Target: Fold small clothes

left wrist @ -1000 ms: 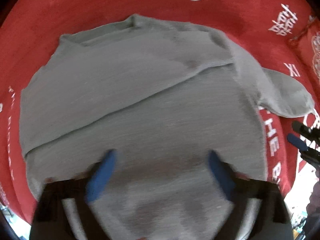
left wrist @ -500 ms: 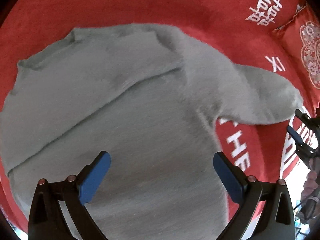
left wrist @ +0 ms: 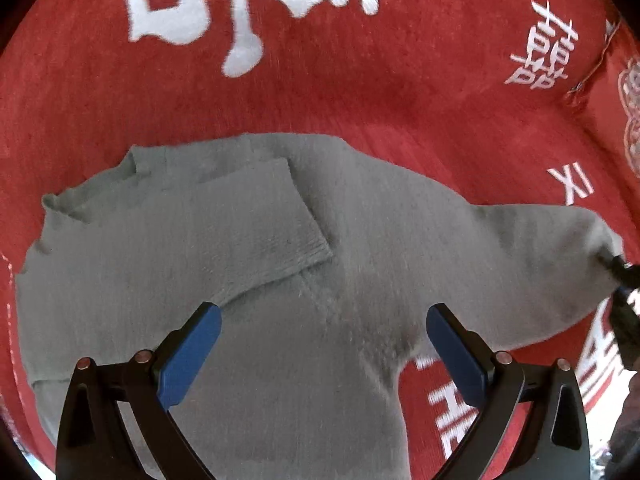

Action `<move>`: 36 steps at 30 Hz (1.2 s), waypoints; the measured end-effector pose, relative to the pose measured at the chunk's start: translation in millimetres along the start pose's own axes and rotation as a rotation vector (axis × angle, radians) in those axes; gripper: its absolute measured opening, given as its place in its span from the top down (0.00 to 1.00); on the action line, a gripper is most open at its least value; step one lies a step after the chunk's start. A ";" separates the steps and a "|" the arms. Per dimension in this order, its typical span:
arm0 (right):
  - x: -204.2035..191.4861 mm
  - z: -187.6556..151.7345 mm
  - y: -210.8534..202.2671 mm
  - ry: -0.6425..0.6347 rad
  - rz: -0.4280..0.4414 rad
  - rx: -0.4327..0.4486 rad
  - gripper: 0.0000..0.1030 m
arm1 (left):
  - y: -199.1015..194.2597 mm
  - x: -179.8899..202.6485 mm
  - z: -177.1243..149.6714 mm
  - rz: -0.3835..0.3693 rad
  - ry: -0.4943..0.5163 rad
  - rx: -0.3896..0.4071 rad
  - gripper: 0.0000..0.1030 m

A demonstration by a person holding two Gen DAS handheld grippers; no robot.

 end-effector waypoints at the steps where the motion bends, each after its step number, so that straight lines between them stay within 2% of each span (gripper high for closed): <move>1: -4.0 0.1 -0.3 0.017 0.037 -0.004 0.93 | 7.2 5.2 -0.1 0.014 0.021 -0.006 0.00; 4: -24.7 -4.8 0.2 0.016 0.129 -0.032 0.93 | 26.0 17.0 -7.1 0.038 0.070 -0.035 0.00; 6: -43.8 -13.1 4.2 -0.016 0.175 -0.065 0.93 | 26.8 19.2 -7.0 0.033 0.054 0.008 0.00; 10: -88.0 -35.3 17.4 -0.109 0.232 -0.136 0.93 | 31.1 16.5 -5.7 -0.001 0.028 -0.011 0.00; 13: -120.5 -55.2 30.4 -0.172 0.260 -0.181 0.93 | 27.6 13.8 -4.1 -0.013 0.050 -0.041 0.00; 15: -145.8 -76.4 44.3 -0.241 0.260 -0.217 0.93 | 17.3 5.0 1.3 -0.012 0.017 -0.003 0.01; 16: -153.3 -84.4 49.3 -0.269 0.256 -0.230 0.93 | 5.2 -7.8 1.3 -0.011 -0.016 0.033 0.01; 19: -184.9 -123.2 72.4 -0.396 0.238 -0.288 0.93 | -19.6 -50.1 -8.7 -0.013 -0.096 0.078 0.01; 23: -222.1 -198.1 112.6 -0.630 0.190 -0.387 0.93 | -37.0 -114.8 -31.3 0.042 -0.166 0.086 0.01; 27: -228.1 -273.9 155.4 -0.869 0.086 -0.469 0.93 | -48.1 -192.5 -63.7 0.162 -0.222 0.070 0.01; 30: -214.4 -329.3 188.1 -1.016 -0.004 -0.550 0.93 | -45.6 -235.5 -86.3 0.206 -0.279 0.048 0.01; 32: -203.6 -354.4 202.2 -1.085 -0.051 -0.587 0.93 | -39.8 -253.1 -100.6 0.223 -0.308 0.033 0.01; 36: -160.0 -396.6 231.4 -1.220 -0.236 -0.667 0.90 | -18.4 -275.2 -127.0 0.241 -0.349 -0.027 0.01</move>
Point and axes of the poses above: each gripper's, at about its wrist camera, not at the fingertips, and y roughly the way its jaws point, x to its right, z to its top, the point moved 7 cm from there along y, roughly the way its jaws point, and after that the axes turned 6 degrees about y, right-handed, at the moved point
